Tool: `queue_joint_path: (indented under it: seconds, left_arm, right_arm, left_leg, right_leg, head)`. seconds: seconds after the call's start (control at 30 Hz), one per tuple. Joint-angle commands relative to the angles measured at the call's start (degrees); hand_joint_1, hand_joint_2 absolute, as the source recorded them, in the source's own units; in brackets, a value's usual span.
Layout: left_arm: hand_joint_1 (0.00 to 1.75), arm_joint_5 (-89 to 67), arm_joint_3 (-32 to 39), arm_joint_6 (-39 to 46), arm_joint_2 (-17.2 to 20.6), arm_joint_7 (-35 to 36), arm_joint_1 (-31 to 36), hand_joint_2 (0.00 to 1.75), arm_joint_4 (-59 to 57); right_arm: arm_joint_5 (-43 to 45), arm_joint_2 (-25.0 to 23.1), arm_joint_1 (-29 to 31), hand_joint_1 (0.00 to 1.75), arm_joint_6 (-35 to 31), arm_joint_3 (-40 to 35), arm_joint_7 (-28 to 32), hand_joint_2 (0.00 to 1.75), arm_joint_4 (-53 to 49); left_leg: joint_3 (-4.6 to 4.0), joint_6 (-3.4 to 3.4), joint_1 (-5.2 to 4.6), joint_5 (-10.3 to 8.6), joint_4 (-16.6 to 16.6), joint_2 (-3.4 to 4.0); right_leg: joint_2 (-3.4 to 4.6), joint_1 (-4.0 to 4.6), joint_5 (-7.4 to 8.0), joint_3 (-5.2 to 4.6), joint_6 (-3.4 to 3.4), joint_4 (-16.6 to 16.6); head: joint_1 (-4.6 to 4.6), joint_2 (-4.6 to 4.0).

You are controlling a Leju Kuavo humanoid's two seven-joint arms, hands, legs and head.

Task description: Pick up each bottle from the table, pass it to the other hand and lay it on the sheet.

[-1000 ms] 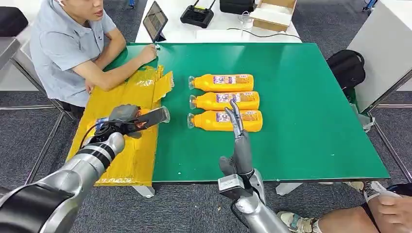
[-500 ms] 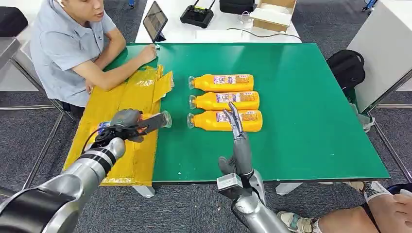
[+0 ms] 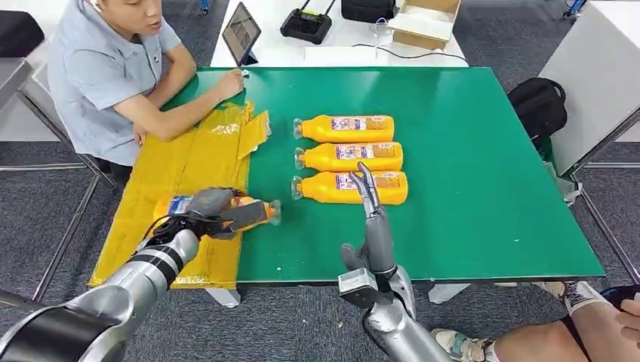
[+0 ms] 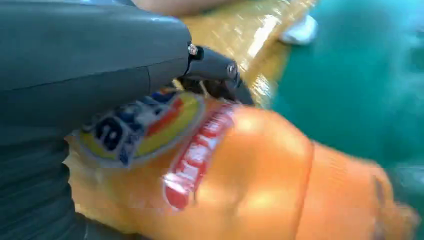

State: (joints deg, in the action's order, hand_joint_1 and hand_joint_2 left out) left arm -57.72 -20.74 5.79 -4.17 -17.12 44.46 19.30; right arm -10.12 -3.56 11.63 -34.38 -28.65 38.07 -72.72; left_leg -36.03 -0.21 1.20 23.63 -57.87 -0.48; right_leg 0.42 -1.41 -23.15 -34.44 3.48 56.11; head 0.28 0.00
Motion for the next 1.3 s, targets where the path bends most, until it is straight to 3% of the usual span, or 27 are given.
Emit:
queue_joint_path:
  seconds: [0.03,0.47,0.57,0.8,0.97,1.1,1.3]
  left_arm:
    - [0.0,2.8,3.1,-5.7,1.1,-4.0,0.5,1.75,-1.5]
    - [0.0,15.4,12.3,-4.2,4.4,-12.5,-7.4,1.75,7.0]
    - [0.0,18.7,14.3,-1.4,2.9,-15.7,-8.9,1.75,11.9]
    - [0.0,28.2,19.5,6.2,-4.7,-18.6,-9.2,1.75,19.8]
    - [0.0,28.8,19.9,6.4,-4.8,-18.8,-9.5,1.75,20.1]
    - [0.0,33.6,21.1,6.8,-5.4,-21.6,-12.7,1.75,26.3]
    - [0.0,42.4,17.3,2.3,-4.8,-19.0,-18.6,1.75,39.2]
  right_arm:
    - [1.0,1.6,1.7,0.0,0.0,1.4,1.9,0.0,3.2]
    - [1.0,-0.1,3.0,0.0,0.8,-0.8,1.9,0.0,4.9]
    - [0.6,0.4,2.5,0.0,-0.3,-0.5,1.9,0.0,3.9]
    - [-0.3,2.8,0.0,0.0,-2.1,2.5,1.9,0.0,1.6]
    - [-0.4,2.9,-0.2,0.0,-2.2,2.5,1.9,0.0,1.5]
    - [-0.3,2.8,0.0,0.0,-1.7,3.7,1.9,0.0,3.1]
    - [-4.1,3.9,0.2,0.0,-5.3,4.6,1.9,0.0,4.2]
  left_leg:
    - [0.23,0.06,0.01,0.08,0.0,0.09]
    - [0.49,0.06,-0.02,0.15,0.1,0.42]
    - [0.3,0.04,-0.01,0.07,0.1,0.21]
    - [0.22,0.1,0.05,0.09,-0.1,-0.17]
    - [0.16,0.07,-0.01,0.06,0.0,-0.09]
    - [0.39,0.08,0.01,0.16,0.0,-0.05]
    - [0.4,0.12,0.01,0.21,0.0,0.06]
  right_leg:
    - [0.03,0.04,-0.05,0.23,-0.14,-0.1]
    - [0.35,0.03,-0.02,0.38,-0.2,-0.1]
    - [0.16,0.02,-0.01,0.26,-0.11,-0.1]
    - [-0.26,0.09,-0.12,0.26,-0.16,0.0]
    - [-0.12,0.01,-0.05,0.2,-0.1,-0.1]
    - [-0.13,0.06,-0.15,0.42,-0.24,-0.1]
    - [-0.02,0.07,-0.14,0.39,-0.19,-0.1]
  head:
    - [0.0,0.0]
    - [0.0,0.0]
    - [0.02,0.0]
    - [0.0,0.0]
    - [0.02,0.0]
    - [0.0,0.0]
    - [0.0,0.0]
